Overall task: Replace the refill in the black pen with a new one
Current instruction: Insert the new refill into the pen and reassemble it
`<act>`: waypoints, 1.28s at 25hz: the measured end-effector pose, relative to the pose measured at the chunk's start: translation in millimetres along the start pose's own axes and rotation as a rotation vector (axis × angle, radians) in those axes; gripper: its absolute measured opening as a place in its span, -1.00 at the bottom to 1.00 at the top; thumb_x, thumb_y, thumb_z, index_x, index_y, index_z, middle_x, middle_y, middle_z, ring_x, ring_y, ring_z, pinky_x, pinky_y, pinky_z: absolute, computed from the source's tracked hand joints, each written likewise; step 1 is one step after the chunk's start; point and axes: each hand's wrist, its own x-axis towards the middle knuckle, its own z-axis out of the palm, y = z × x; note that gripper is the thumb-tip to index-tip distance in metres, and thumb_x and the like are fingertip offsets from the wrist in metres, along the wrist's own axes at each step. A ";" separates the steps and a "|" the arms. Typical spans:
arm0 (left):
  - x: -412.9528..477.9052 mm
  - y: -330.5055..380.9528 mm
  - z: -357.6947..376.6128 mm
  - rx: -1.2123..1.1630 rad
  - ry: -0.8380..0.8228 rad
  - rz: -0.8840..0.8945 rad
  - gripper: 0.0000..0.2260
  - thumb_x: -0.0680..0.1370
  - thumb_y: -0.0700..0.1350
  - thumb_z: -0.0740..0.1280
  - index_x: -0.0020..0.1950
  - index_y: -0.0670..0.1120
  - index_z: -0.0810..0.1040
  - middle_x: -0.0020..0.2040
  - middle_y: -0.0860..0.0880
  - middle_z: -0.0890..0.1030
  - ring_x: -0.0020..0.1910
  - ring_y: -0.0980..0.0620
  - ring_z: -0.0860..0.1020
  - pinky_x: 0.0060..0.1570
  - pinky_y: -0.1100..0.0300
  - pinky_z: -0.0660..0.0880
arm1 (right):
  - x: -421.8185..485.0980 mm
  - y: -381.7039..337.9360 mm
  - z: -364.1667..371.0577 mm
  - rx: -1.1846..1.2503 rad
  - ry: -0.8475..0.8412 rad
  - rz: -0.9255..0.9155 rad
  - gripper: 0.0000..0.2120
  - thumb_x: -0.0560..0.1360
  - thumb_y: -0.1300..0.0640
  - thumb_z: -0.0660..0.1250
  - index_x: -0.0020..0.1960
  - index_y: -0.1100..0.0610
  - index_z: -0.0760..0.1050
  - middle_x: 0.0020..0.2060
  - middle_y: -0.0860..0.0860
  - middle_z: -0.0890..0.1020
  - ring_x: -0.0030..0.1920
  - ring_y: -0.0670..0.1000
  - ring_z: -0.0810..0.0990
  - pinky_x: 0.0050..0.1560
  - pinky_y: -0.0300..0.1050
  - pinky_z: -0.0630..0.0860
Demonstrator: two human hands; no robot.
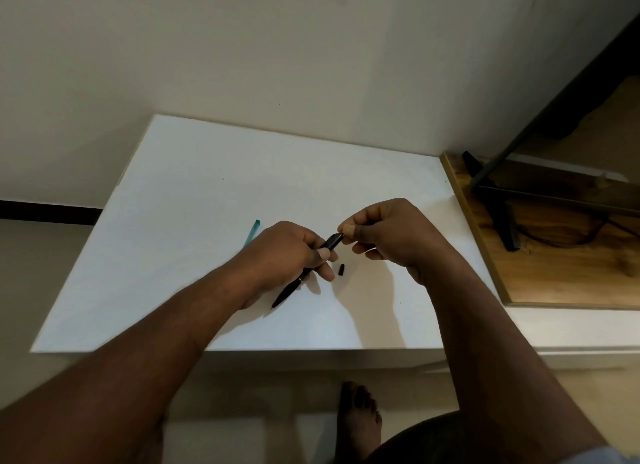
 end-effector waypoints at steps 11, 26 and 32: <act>2.0 -3.2 1.7 -0.060 0.029 -0.020 -0.82 0.68 -0.12 0.30 0.08 -0.02 0.72 -0.18 0.07 0.78 -0.14 0.08 0.64 -0.16 0.16 0.53 | 2.2 2.3 11.3 0.142 0.084 0.004 -0.88 0.57 0.23 0.50 -0.14 0.12 0.72 -0.32 -0.02 0.78 -0.28 -0.08 0.73 -0.20 -0.19 0.66; 0.6 -3.2 4.0 -0.092 0.055 -0.002 -0.86 0.65 -0.09 0.35 0.04 0.02 0.71 -0.21 0.13 0.77 -0.10 0.05 0.65 -0.16 0.15 0.58 | 2.4 -1.8 5.6 0.171 0.079 0.009 -0.88 0.55 0.34 0.47 -0.15 0.24 0.72 -0.33 0.10 0.76 -0.32 -0.04 0.75 -0.29 -0.25 0.63; 0.6 -3.9 3.7 -0.089 0.061 0.010 -0.87 0.65 -0.07 0.35 0.04 0.04 0.70 -0.22 0.16 0.77 -0.09 0.08 0.65 -0.13 0.13 0.57 | 1.2 -2.1 7.0 0.216 0.034 0.068 -0.91 0.57 0.28 0.49 -0.12 0.25 0.72 -0.34 0.06 0.77 -0.35 -0.06 0.73 -0.33 -0.25 0.63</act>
